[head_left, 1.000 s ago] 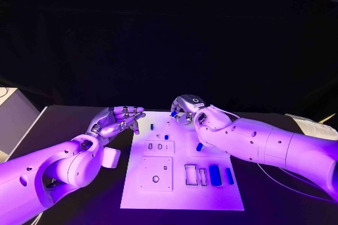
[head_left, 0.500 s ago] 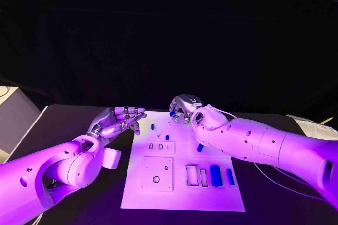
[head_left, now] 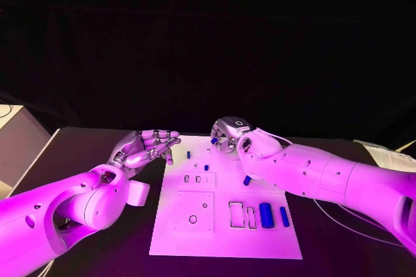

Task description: Assemble the parts on the task board

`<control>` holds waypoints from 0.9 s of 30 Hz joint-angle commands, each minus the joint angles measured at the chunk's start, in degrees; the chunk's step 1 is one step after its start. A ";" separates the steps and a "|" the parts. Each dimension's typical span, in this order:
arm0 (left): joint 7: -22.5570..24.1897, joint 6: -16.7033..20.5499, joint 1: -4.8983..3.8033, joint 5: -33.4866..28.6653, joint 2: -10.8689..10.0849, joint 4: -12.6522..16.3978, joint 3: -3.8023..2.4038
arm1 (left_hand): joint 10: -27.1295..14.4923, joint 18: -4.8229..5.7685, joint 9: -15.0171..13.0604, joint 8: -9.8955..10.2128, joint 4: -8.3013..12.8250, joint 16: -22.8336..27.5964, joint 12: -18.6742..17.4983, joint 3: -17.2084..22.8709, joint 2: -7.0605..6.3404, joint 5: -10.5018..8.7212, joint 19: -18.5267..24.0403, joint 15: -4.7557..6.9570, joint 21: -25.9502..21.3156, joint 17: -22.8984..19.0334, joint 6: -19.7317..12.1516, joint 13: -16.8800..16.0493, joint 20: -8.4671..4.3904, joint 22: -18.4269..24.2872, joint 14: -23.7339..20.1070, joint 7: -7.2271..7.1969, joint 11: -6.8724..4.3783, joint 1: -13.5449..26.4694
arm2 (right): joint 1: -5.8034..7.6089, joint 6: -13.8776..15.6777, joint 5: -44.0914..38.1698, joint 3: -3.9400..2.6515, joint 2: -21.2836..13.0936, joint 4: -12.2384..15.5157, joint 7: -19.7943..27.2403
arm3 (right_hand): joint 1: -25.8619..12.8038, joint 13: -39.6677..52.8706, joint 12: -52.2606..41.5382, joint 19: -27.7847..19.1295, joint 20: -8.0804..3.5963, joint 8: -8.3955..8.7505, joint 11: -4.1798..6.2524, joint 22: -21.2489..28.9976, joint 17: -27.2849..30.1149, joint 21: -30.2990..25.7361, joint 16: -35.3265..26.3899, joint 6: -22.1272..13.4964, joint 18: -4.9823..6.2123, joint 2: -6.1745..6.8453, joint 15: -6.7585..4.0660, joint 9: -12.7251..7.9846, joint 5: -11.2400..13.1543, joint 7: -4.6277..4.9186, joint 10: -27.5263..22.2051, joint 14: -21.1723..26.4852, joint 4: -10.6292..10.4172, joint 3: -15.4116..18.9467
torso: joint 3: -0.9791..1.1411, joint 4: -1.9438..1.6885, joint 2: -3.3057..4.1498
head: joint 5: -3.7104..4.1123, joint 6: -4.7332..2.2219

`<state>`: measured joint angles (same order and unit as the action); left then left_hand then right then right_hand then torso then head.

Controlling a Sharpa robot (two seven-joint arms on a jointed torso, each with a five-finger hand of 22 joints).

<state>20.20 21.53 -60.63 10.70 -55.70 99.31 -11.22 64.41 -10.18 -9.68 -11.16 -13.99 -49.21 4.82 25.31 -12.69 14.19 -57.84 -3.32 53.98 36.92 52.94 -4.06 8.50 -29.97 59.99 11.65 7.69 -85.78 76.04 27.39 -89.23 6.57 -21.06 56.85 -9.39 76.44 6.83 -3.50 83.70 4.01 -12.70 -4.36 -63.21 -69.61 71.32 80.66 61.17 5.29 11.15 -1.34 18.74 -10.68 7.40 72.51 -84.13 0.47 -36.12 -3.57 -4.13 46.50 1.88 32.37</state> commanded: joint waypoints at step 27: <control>0.22 -0.78 -0.08 0.39 0.38 0.05 -0.18 | 0.03 -0.35 -0.06 0.02 0.04 -0.20 0.17 0.34 0.04 -0.32 0.31 -0.07 0.35 0.06 -0.38 -0.07 0.08 -0.06 -0.44 0.09 0.10 0.31 | -0.10 -2.96 -0.45 0.07 2.12 -2.38 0.88 | -0.76 1.32 -0.11 -0.04 0.05 -0.06 0.78 -0.13 0.08 0.19 0.42 -0.91 -0.23 0.24 0.02 0.30 -0.03 0.28 0.31 -2.46 0.22 0.07 | -0.19 -0.07 0.25 | -0.23 0.01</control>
<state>20.12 21.53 -60.64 10.82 -55.47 99.26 -11.34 64.41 -10.18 -9.67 -11.16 -13.98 -49.20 4.82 25.31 -12.69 14.19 -57.84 -3.32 53.98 36.91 52.94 -4.06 8.50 -29.96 59.99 11.65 7.69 -85.78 76.09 26.72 -89.25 6.54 -19.10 54.52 -9.26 76.22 7.28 -3.54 83.70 4.01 -12.73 -4.36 -63.26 -69.53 71.32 80.88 60.61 5.28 11.40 -1.34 18.96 -10.61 7.73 72.51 -84.13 0.47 -36.10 -3.75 -4.21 46.71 1.68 32.29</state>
